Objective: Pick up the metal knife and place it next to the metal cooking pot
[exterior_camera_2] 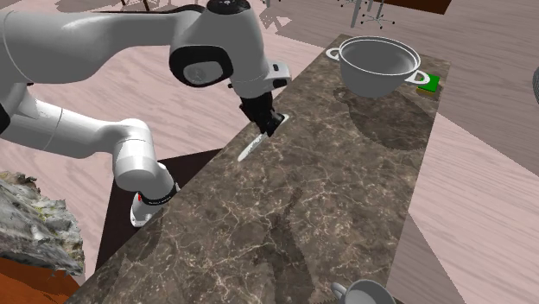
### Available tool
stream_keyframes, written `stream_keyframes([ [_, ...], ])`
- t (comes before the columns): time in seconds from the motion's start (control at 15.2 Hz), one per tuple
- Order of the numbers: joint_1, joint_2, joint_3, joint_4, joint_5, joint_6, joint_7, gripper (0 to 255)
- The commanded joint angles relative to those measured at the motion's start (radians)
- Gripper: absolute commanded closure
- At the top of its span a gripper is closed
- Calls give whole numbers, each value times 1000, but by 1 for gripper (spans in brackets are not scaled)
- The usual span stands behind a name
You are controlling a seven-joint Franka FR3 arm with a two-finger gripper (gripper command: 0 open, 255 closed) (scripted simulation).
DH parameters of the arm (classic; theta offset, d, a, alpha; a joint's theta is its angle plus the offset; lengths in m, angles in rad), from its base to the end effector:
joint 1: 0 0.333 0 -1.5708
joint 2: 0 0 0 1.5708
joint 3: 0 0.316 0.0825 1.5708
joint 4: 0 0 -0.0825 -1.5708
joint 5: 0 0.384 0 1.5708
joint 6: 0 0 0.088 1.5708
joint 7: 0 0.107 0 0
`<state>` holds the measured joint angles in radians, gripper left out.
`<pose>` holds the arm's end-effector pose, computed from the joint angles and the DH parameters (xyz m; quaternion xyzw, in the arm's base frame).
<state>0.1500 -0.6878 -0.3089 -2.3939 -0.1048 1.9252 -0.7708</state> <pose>0.3632 -0.0857 0.5601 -0.9361 -0.3347 -0.1085 0.0007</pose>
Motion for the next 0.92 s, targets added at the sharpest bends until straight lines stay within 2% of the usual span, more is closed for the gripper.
stream_keyframes([
  [0.0, 1, 0, 3, 31, 2, -31, 0, 255],
  [0.86, 15, 35, 20, 229, 20, -195, 5, 255],
])
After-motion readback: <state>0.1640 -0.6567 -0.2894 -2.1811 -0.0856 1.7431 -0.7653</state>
